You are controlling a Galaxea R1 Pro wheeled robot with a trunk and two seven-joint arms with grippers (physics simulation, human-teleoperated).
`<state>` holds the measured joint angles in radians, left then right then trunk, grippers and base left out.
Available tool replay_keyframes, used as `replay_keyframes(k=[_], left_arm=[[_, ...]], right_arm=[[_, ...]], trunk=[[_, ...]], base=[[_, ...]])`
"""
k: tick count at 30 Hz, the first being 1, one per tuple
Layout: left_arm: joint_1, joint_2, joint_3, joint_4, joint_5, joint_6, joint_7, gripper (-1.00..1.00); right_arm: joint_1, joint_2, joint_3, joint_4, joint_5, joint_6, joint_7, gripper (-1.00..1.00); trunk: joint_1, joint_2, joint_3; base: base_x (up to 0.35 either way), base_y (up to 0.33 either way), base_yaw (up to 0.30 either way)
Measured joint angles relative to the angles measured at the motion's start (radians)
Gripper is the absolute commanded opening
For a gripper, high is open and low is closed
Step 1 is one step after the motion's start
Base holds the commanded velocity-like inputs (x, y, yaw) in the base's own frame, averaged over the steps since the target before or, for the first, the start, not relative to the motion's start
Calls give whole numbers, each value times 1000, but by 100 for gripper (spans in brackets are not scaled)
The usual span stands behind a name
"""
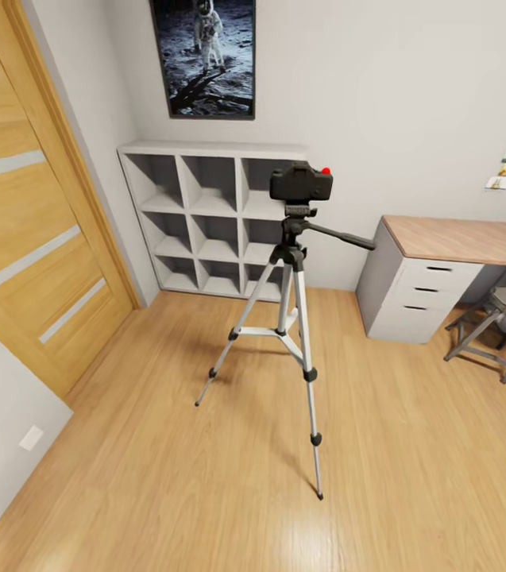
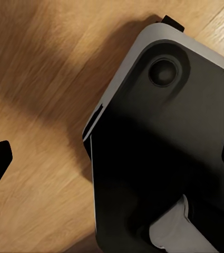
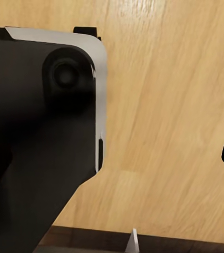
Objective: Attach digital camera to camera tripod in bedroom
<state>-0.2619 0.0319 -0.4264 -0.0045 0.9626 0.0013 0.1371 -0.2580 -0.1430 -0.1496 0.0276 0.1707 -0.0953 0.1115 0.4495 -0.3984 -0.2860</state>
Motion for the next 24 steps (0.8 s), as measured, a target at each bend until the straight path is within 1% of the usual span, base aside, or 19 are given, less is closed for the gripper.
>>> replay_keyframes(k=[8, 16, 24], left_arm=[[0, -2, 1, 2, 2, 1, 0, 100], [0, -4, 1, 2, 2, 4, -1, 100], [0, -5, 1, 2, 3, 4, 0, 100]], right_arm=[[0, -3, -1, 0, -1, 0, -2, 100], [0, 2, -1, 0, -1, 0, -3, 100], [0, -5, -1, 0, 0, 1, -4, 100]], trunk=[[0, 0, 13], [0, 0, 26], [0, 0, 38]], base=[[0, 0, -68], [0, 0, -68], [0, 0, -70]])
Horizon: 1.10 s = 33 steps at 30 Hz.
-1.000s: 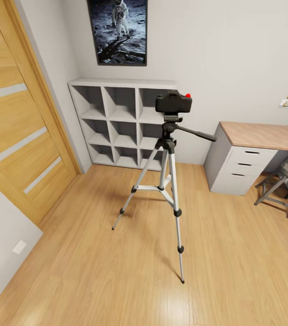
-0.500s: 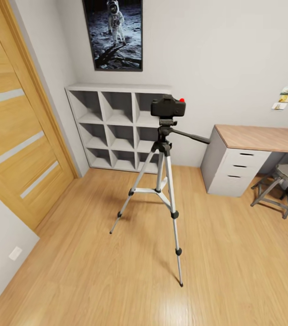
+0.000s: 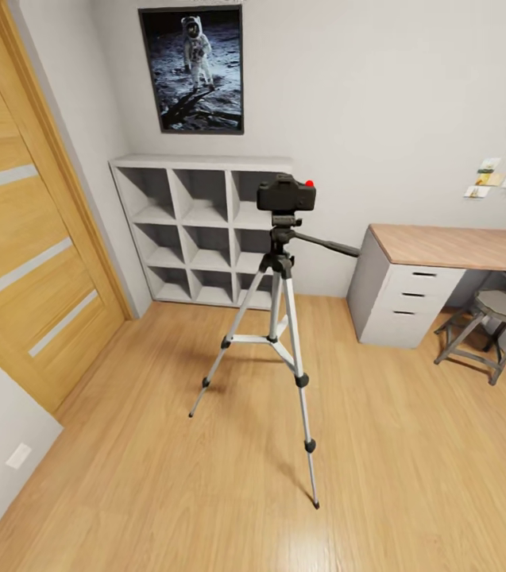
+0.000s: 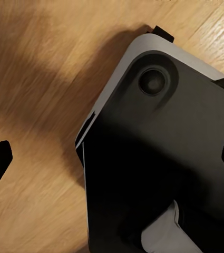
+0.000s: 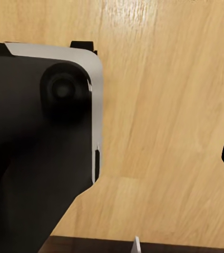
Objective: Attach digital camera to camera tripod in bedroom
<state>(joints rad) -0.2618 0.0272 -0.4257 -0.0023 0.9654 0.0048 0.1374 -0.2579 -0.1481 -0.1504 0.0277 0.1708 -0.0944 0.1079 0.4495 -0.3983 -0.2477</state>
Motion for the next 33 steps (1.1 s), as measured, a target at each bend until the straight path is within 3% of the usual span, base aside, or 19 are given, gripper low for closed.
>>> replay_keyframes(k=[33], left_arm=[[0, 3, 0, 0, 0, -2, -1, 100]], right_arm=[[0, 1, 4, 0, 5, 2, 0, 100]], trunk=[[0, 0, 53]], base=[[0, 0, -58]])
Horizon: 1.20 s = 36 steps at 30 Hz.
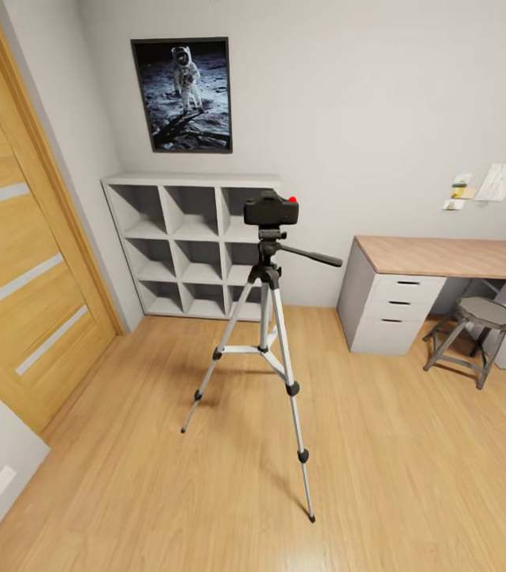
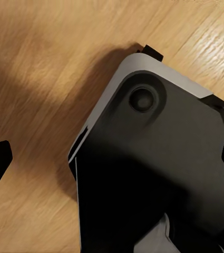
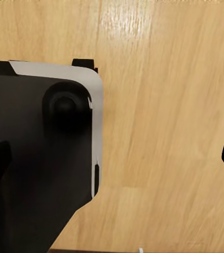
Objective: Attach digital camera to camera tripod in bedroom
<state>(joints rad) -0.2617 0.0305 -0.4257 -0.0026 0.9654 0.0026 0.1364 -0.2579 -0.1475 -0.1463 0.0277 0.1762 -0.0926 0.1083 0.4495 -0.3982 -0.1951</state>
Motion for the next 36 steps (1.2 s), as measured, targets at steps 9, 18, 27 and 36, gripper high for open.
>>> replay_keyframes(k=[9, 18, 27, 36], left_arm=[[0, 0, 0, 0, 0, 0, 0, 100], [0, 0, 0, 0, 0, 0, 0, 100], [0, 0, 0, 0, 0, 0, 0, 100], [0, 0, 0, 0, 0, 0, 0, 100]], right_arm=[[0, -1, 0, 0, 0, 0, 0, 100], [0, -2, 0, 0, 0, -2, 0, 100], [0, -2, 1, 0, 0, -2, 0, 100], [0, -2, 2, 0, 0, -1, 0, 100]], trunk=[[0, 0, 14], [0, 0, 29], [0, 0, 43], [0, 0, 57]], base=[[0, 0, -3], [0, 0, 0], [0, 0, 0], [0, 0, 0]])
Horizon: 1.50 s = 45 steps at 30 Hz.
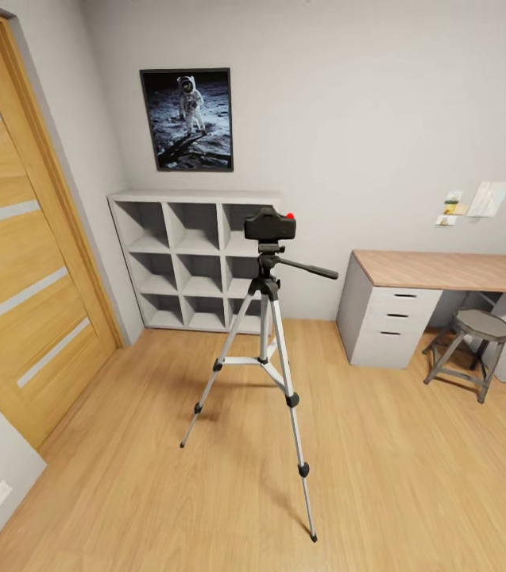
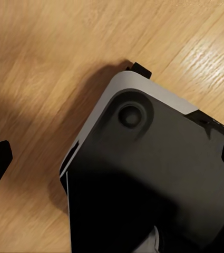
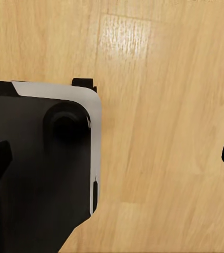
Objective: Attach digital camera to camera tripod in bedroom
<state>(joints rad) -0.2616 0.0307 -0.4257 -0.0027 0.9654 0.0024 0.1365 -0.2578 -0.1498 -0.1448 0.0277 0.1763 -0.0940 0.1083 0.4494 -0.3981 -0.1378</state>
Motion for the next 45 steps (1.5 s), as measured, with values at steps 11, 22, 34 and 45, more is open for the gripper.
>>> replay_keyframes(k=[11, 22, 34, 45], left_arm=[[0, -1, 0, 1, -1, 3, -1, 100], [0, -5, 0, 1, -3, 30, -9, 100], [0, -8, 0, 1, -3, 82, -55, 100], [3, -7, -1, 3, 0, 72, -53, 100]], right_arm=[[0, 0, 0, 0, 0, 0, 0, 100], [0, 1, 1, 0, 1, 3, 0, 100], [0, 1, 2, 0, 1, 2, 0, 100], [0, 3, 2, 0, 1, 5, 1, 100]], trunk=[[0, 0, 17], [0, 0, 35], [0, 0, 54], [0, 0, 72]], base=[[0, 0, 0], [0, 0, 0], [0, 0, 0], [0, 0, 0]])
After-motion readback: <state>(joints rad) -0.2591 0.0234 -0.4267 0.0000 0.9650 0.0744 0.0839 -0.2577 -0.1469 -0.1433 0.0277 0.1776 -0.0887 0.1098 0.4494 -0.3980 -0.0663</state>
